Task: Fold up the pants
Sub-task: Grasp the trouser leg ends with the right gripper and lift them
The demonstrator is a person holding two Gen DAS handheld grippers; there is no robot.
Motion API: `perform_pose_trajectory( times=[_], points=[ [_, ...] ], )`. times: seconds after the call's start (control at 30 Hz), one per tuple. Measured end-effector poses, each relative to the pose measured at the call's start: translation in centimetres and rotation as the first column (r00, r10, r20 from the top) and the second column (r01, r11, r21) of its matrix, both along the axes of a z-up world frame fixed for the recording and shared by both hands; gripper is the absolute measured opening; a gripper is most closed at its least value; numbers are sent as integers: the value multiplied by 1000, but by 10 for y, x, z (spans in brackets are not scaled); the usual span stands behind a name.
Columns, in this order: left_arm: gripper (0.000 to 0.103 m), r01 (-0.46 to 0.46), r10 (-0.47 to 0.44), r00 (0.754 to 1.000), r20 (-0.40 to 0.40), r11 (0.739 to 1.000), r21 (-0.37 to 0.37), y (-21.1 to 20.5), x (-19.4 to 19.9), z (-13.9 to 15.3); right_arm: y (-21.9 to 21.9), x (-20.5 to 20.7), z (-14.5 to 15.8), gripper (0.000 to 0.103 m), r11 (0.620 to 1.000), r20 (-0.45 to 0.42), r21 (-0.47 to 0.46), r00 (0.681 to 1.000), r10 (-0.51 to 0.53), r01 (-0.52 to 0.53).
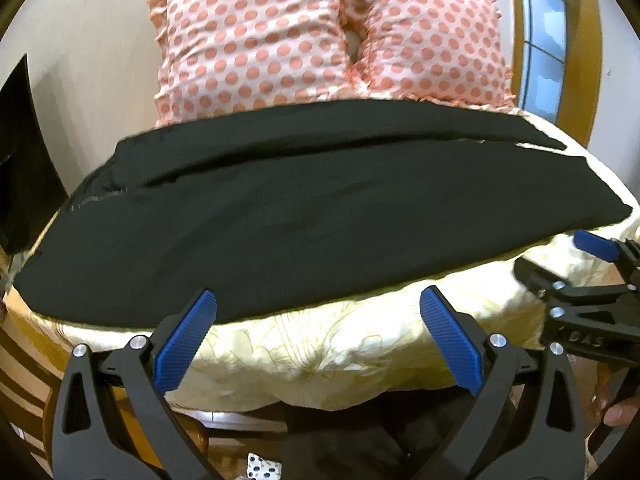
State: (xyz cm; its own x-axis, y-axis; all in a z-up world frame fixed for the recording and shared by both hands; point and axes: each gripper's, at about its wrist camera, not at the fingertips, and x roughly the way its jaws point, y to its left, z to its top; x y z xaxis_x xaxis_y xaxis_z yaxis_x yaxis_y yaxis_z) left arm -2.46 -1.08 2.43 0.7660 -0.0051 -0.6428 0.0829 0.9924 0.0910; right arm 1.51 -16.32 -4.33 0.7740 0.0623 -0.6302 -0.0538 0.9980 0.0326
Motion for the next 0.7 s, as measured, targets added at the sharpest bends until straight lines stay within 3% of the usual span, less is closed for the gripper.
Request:
perform_pose_trajectory(
  times=[0.13,0.27,0.43,0.6,0.7],
  points=[
    [101,31,-32,998,61,999,18,-3,-8,19,-3,-16,24,102,996,87,21,993,80,-82],
    [101,18,-16,996,89,1000,-15,4,2,37,-32,-6,54,102,998,151,63,988,20,-30],
    [101,-39,39,990,132,999,-5,19,23,48,-97,43,72,102,979,126,160,981,-149,129],
    [101,-112,114,990,85,993,-36,42,55,39,-152,107,84,102,945,54,238,968,-244,225],
    [101,-143,146,988,57,989,-45,51,70,32,-177,152,93,98,927,26,220,948,-317,304]
  ],
)
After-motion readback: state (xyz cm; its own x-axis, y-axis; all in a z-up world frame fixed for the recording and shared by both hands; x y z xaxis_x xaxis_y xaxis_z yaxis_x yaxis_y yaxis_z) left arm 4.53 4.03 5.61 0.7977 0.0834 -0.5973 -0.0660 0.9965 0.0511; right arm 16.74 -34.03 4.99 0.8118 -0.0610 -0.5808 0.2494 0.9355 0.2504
